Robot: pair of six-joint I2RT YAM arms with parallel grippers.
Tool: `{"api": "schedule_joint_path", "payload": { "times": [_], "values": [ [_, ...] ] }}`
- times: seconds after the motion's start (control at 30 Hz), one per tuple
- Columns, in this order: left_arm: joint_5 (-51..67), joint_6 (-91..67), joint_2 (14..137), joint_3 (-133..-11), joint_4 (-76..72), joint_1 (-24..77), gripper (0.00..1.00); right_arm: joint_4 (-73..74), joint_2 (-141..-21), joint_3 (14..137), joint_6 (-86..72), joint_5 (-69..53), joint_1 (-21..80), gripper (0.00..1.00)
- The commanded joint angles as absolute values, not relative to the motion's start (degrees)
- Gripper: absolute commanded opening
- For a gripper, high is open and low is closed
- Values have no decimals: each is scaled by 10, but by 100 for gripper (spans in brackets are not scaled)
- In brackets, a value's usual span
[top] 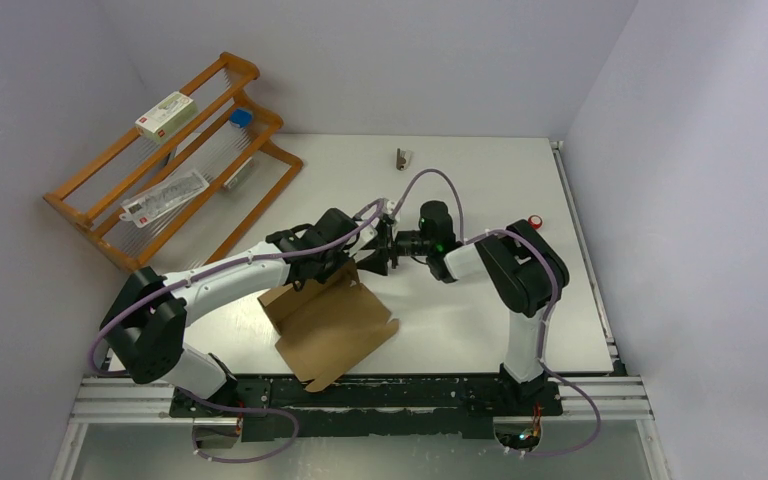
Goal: Fold the paper box
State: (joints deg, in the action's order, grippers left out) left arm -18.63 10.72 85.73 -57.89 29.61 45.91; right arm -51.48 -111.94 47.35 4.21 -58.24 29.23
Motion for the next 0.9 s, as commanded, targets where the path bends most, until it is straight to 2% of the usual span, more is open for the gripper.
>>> {"api": "schedule_joint_path", "payload": {
  "times": [0.0,0.13,0.43,0.7,0.87],
  "values": [
    [-195,107,855,-565,280,455,36,-551,-1094,441,31,-564,290,59],
    [-203,109,846,-560,277,454,36,-551,-1087,432,29,-573,291,59],
    [-187,106,841,-555,272,452,38,-739,-1102,384,-100,-595,303,60],
    [-163,108,823,-550,269,451,40,-764,-1114,381,-96,-543,329,59],
    [-170,102,793,-560,282,444,56,-740,-1086,361,-67,-492,324,59]
  ]
}}
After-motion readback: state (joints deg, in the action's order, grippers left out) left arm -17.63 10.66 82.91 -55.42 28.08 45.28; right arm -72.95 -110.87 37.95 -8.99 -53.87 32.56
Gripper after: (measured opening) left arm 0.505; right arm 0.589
